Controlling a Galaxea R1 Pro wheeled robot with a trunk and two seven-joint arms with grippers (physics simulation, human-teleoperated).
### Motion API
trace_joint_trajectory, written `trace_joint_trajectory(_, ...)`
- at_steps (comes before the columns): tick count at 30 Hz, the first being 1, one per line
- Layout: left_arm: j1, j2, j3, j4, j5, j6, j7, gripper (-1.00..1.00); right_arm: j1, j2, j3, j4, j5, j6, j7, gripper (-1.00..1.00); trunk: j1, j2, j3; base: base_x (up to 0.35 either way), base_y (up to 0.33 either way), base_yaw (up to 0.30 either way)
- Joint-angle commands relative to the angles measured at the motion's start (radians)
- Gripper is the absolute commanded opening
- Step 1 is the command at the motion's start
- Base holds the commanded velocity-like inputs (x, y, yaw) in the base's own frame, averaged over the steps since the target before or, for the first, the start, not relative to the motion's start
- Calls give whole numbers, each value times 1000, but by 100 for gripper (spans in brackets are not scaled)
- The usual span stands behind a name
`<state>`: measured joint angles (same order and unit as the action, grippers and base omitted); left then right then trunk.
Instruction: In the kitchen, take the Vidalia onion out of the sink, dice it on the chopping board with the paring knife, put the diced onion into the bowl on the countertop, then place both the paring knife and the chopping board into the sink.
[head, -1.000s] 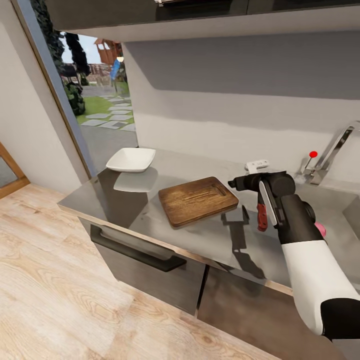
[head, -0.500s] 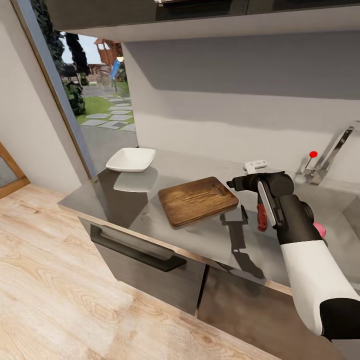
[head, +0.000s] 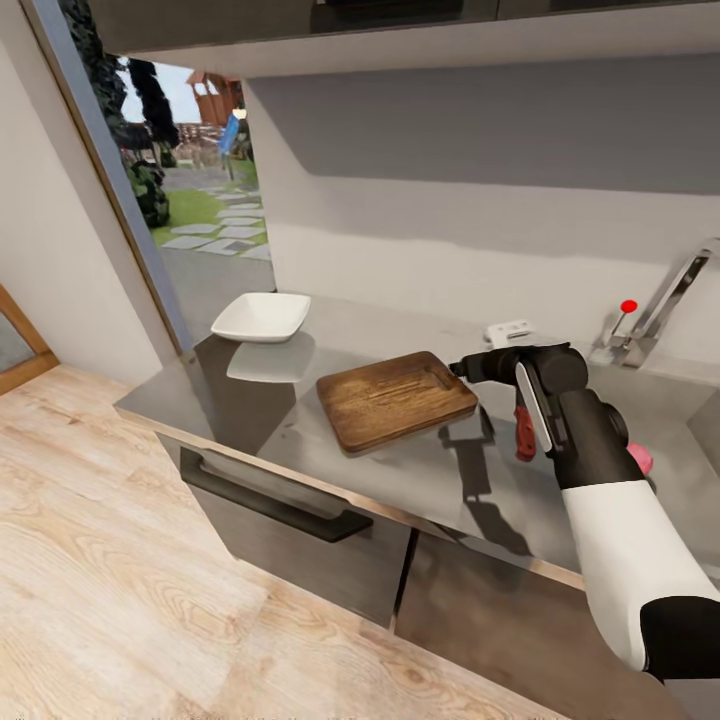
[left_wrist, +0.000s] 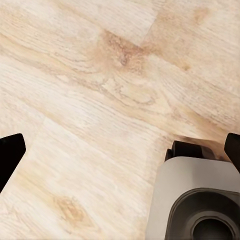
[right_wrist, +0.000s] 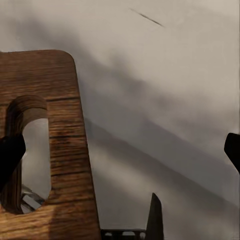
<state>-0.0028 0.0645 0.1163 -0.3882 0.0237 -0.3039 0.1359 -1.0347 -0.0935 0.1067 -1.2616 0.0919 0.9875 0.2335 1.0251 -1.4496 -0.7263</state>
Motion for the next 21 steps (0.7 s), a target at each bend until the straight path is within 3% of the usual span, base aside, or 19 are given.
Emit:
trace_joint_trajectory(1, 0, 0, 0, 0, 2, -3, 1, 100, -1, -1, 2, -1, 10, 4, 16, 100, 0, 0, -2, 0, 0, 0)
trace_joint_trajectory(21, 0, 0, 0, 0, 2, -3, 1, 100, -1, -3, 1, -2, 12, 3, 30, 100, 0, 0, -17, 0, 0, 0)
